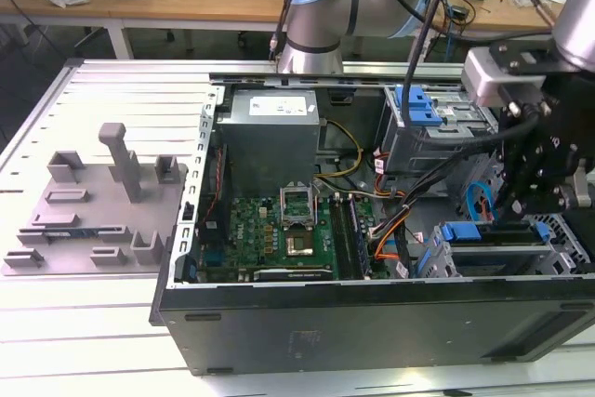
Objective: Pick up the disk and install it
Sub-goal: 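Insert the second disk wire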
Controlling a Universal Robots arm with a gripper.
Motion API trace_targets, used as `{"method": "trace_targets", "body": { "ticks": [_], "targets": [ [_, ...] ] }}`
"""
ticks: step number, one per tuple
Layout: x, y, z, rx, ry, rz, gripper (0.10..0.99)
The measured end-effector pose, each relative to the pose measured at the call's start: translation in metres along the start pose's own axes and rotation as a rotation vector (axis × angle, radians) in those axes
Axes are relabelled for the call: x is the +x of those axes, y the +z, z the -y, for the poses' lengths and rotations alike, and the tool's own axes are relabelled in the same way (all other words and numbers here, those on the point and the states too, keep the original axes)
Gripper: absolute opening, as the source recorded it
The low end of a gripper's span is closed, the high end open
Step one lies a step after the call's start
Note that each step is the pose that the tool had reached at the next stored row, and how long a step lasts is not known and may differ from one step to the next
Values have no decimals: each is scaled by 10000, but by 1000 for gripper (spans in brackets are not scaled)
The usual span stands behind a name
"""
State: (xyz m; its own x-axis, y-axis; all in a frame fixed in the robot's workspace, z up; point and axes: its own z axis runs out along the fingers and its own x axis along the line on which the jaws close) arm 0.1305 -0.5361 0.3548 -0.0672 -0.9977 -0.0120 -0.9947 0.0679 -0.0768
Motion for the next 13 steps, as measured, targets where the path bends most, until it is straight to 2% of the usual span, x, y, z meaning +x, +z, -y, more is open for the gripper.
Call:
{"method": "trace_targets", "body": {
  "ticks": [4, 5, 6, 7, 8, 13],
  "targets": [
    [-70, -220, -7, 2, -1, -26, 235],
    [-86, -264, -14, 2, -2, -38, 220],
    [-108, -309, -24, 4, -4, -56, 153],
    [-133, -318, -36, 9, -9, -130, 106],
    [-135, -317, -36, 11, -12, -147, 106],
    [-145, -318, -39, 12, -12, -150, 106]
  ]
}}
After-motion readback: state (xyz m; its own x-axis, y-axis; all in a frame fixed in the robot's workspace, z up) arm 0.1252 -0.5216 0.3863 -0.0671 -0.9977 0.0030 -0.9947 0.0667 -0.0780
